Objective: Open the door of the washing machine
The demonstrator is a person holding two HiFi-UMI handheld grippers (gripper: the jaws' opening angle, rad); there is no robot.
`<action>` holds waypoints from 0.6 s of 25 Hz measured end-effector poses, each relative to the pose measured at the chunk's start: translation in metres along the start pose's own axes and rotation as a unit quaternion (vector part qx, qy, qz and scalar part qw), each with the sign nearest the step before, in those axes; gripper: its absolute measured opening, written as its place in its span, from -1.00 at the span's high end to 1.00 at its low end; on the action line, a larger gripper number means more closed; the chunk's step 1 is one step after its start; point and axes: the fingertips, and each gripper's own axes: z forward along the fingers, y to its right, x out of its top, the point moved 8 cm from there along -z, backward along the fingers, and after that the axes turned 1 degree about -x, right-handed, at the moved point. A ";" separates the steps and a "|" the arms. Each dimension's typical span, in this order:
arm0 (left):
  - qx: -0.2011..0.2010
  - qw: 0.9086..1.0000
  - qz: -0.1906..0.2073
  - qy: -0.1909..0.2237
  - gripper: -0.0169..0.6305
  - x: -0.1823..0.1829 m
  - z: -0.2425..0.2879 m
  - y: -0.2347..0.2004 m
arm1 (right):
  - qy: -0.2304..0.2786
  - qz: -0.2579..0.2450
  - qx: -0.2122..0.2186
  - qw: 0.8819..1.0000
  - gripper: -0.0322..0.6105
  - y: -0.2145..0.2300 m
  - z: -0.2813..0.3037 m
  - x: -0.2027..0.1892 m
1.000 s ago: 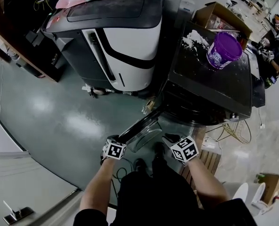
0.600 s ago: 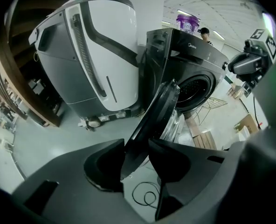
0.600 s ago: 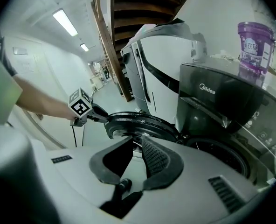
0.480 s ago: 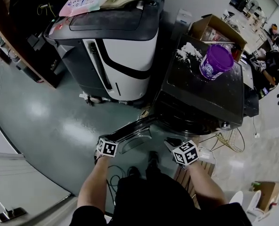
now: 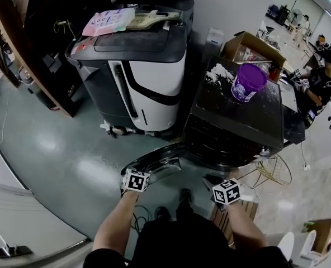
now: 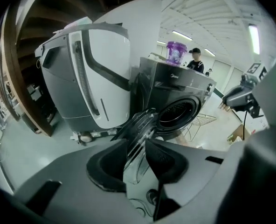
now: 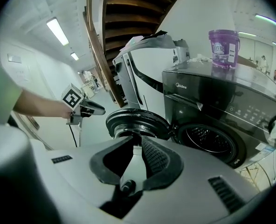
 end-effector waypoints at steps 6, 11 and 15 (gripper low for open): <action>-0.019 0.999 0.007 0.041 0.56 0.005 -0.037 0.013 | 0.023 0.014 -0.001 1.000 0.69 -0.027 -0.008 -0.009; -0.026 0.998 0.017 0.057 0.57 -0.003 -0.060 0.019 | 0.041 0.015 0.002 0.999 0.69 -0.053 -0.019 -0.010; -0.023 0.996 0.004 0.083 0.58 -0.001 -0.075 0.024 | 0.065 0.018 -0.006 0.998 0.70 -0.055 -0.037 -0.003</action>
